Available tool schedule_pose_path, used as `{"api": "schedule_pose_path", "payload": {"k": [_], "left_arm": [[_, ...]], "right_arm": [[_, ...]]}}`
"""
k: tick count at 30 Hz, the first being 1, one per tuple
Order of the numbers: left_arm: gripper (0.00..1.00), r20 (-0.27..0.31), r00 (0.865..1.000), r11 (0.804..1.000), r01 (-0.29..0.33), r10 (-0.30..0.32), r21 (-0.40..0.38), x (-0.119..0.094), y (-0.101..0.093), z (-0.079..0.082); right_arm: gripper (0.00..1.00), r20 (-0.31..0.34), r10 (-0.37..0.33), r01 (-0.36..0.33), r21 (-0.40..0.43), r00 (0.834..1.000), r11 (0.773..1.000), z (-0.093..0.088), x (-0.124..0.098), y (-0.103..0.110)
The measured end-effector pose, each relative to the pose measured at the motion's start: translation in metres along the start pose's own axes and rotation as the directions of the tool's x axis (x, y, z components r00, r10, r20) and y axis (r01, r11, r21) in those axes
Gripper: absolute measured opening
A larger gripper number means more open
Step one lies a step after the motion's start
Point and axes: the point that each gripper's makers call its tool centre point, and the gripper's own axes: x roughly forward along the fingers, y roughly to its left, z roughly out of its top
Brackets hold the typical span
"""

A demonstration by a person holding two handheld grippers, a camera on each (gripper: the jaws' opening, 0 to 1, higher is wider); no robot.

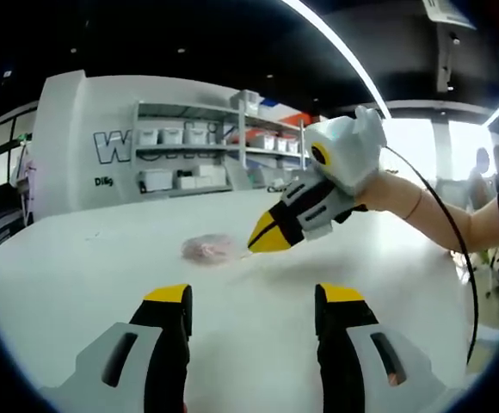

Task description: Open the resealable bag by pulling the two sides of the seal apart until the entire bag opening is separated and visibly accessible.

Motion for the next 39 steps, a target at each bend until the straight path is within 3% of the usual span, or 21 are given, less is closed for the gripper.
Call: {"api": "schedule_pose_path", "payload": {"k": [13, 19, 21, 39], "left_arm": [[0.57, -0.006, 1.0, 1.0, 0.004, -0.004, 0.0, 0.0007, -0.0013, -0.0006], [0.57, -0.008, 1.0, 1.0, 0.006, -0.006, 0.003, 0.0004, -0.0018, -0.0013], [0.57, -0.008, 1.0, 1.0, 0.005, -0.005, 0.004, 0.0004, -0.0017, -0.0013], [0.57, -0.007, 1.0, 1.0, 0.001, -0.001, 0.005, -0.0008, -0.0002, -0.0018]], "right_arm": [[0.0, 0.024, 0.013, -0.013, 0.012, 1.0, 1.0, 0.0086, -0.0022, 0.0035], [0.0, 0.017, -0.03, 0.031, -0.019, 0.999, 0.999, 0.0054, -0.0067, -0.0033], [0.05, 0.008, -0.033, 0.034, -0.029, 0.999, 0.999, 0.0036, -0.0083, -0.0032], [0.05, -0.008, -0.012, 0.011, -0.042, 1.0, 0.999, 0.0021, -0.0026, 0.0004]]}}
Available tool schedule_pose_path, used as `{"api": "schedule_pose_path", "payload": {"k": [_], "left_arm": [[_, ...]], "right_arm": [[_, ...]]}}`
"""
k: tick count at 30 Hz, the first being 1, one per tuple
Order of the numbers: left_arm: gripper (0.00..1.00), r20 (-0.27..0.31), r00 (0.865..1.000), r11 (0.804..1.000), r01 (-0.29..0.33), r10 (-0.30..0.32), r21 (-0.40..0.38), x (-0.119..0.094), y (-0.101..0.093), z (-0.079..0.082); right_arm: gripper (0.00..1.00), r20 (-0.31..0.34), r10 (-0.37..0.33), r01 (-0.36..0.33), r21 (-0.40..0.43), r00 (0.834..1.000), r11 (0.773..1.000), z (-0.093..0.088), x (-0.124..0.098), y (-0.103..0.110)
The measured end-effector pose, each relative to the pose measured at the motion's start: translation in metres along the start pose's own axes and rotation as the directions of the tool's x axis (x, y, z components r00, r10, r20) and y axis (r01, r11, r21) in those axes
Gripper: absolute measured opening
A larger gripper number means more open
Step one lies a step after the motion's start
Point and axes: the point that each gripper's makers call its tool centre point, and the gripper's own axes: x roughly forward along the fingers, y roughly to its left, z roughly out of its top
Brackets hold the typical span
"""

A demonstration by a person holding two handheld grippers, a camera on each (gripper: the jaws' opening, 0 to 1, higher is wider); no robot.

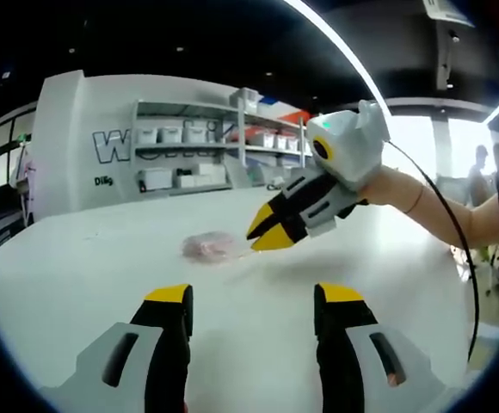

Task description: Open the resealable bag by pulling the two sides of the seal apart until the entire bag opening is separated and visibly accessible.

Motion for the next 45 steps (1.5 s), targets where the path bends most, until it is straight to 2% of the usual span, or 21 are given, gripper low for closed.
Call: {"api": "schedule_pose_path", "payload": {"k": [23, 28, 30, 45], "left_arm": [[0.57, 0.016, 1.0, 1.0, 0.001, -0.001, -0.001, -0.003, 0.0, 0.003], [0.57, 0.017, 1.0, 1.0, 0.0, 0.0, -0.001, -0.002, 0.0, 0.003], [0.57, 0.016, 1.0, 1.0, -0.001, 0.001, -0.003, -0.002, 0.001, 0.003], [0.57, 0.018, 1.0, 1.0, -0.005, 0.005, -0.008, -0.002, 0.002, 0.002]], "right_arm": [[0.04, -0.044, 0.024, -0.027, -0.053, 0.999, 0.998, 0.001, 0.005, 0.002], [0.03, -0.064, 0.028, -0.032, -0.068, 0.998, 0.997, -0.004, 0.007, 0.001], [0.0, -0.062, 0.027, -0.031, -0.067, 0.998, 0.997, -0.004, 0.007, 0.001], [0.0, -0.067, 0.04, -0.045, -0.07, 0.997, 0.997, -0.006, 0.011, 0.003]]}}
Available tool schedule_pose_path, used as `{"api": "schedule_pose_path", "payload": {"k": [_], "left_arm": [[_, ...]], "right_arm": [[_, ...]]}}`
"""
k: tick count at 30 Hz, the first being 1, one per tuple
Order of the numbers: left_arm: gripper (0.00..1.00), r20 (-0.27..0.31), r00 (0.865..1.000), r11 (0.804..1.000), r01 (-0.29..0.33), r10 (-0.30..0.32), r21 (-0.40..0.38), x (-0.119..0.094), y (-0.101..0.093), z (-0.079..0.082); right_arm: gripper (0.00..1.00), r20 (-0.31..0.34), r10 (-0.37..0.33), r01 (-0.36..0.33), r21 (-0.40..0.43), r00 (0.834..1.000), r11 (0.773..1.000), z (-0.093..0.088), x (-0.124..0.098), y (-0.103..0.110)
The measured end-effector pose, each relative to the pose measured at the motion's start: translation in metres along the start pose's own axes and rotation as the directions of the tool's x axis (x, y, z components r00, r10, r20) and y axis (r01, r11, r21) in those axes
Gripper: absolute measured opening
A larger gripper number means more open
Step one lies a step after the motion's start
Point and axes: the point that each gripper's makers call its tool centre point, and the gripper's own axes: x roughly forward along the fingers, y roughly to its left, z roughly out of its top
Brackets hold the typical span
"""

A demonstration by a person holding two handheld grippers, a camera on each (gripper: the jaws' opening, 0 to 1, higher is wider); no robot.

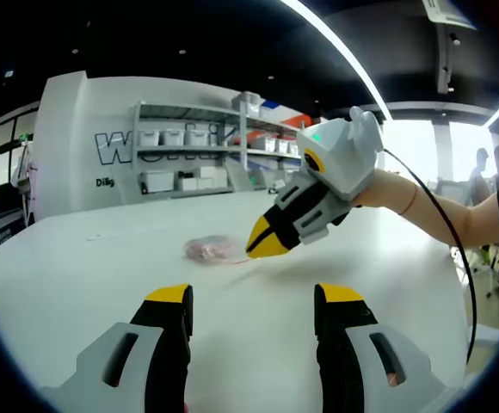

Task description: Open the resealable bag by pulling the two sides of the seal apart until the entire bag opening is separated and visibly accessible.

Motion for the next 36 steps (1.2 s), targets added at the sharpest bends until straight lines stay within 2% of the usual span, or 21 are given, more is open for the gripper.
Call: {"api": "schedule_pose_path", "payload": {"k": [12, 22, 36], "left_arm": [[0.57, -0.002, 1.0, 1.0, 0.01, -0.01, -0.003, 0.001, -0.002, 0.0], [0.57, -0.004, 1.0, 1.0, 0.017, -0.017, -0.004, 0.001, -0.003, 0.0], [0.57, -0.002, 1.0, 1.0, 0.006, -0.006, -0.007, 0.001, 0.0, 0.001]], "right_arm": [[0.0, -0.003, 0.013, -0.013, 0.012, 1.0, 1.0, 0.001, 0.003, 0.002], [0.0, 0.058, 0.022, -0.027, 0.1, 0.998, 0.995, 0.008, 0.002, -0.002], [0.0, 0.106, 0.011, -0.026, 0.139, 0.994, 0.99, 0.014, -0.005, -0.004]]}}
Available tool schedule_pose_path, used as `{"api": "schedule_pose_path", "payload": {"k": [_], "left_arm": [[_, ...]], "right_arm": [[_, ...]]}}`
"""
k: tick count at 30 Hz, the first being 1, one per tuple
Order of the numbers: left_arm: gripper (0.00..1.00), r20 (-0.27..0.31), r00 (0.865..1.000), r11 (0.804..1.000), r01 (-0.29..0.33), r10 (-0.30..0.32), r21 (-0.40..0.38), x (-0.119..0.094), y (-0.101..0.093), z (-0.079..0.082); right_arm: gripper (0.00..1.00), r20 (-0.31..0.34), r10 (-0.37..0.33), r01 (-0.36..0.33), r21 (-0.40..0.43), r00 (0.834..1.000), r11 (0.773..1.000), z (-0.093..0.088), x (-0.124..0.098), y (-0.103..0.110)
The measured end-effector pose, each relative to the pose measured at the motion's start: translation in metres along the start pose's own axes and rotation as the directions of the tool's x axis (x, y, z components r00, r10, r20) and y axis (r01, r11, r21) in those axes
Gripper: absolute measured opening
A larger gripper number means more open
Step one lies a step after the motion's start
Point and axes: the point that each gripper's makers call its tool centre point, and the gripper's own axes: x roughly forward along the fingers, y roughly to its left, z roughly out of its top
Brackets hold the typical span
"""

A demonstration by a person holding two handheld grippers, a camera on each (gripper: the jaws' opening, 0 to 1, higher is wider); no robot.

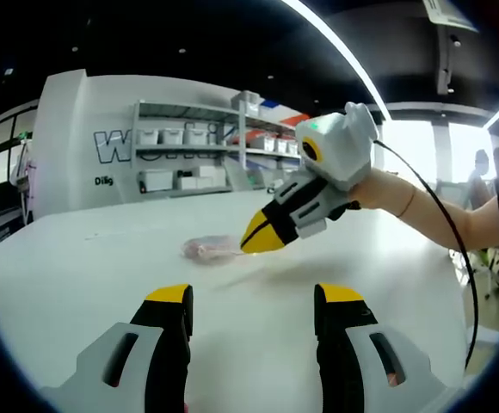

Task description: Open the resealable bag by pulling the two sides of the seal apart until the entire bag opening is separated and visibly accessible.

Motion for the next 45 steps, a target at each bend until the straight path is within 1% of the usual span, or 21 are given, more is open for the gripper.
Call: {"api": "schedule_pose_path", "payload": {"k": [7, 21, 27, 34, 40, 45], "left_arm": [[0.57, 0.005, 1.0, 1.0, -0.011, 0.011, -0.013, 0.0, 0.003, 0.001], [0.55, 0.01, 1.0, 1.0, -0.017, 0.017, -0.016, 0.0, 0.004, 0.002], [0.54, 0.005, 1.0, 1.0, -0.012, 0.012, -0.012, 0.0, 0.002, 0.0], [0.53, 0.011, 1.0, 1.0, -0.007, 0.007, -0.017, 0.0, 0.0, 0.003], [0.53, 0.004, 1.0, 1.0, -0.007, 0.007, -0.015, 0.0, 0.001, 0.002], [0.52, 0.004, 1.0, 1.0, 0.003, -0.003, -0.013, 0.001, -0.002, 0.004]], "right_arm": [[0.0, 0.012, -0.003, 0.003, 0.014, 1.0, 1.0, -0.001, -0.001, 0.0], [0.0, 0.078, 0.006, -0.012, 0.077, 0.997, 0.997, 0.006, -0.009, 0.001], [0.0, 0.091, 0.006, -0.014, 0.092, 0.996, 0.996, 0.008, -0.012, 0.001], [0.0, 0.139, 0.027, -0.047, 0.142, 0.99, 0.989, 0.016, -0.015, 0.006], [0.0, 0.152, 0.024, -0.049, 0.161, 0.988, 0.986, 0.016, -0.016, 0.006], [0.0, 0.185, 0.031, -0.066, 0.188, 0.982, 0.98, 0.021, -0.017, 0.009]]}}
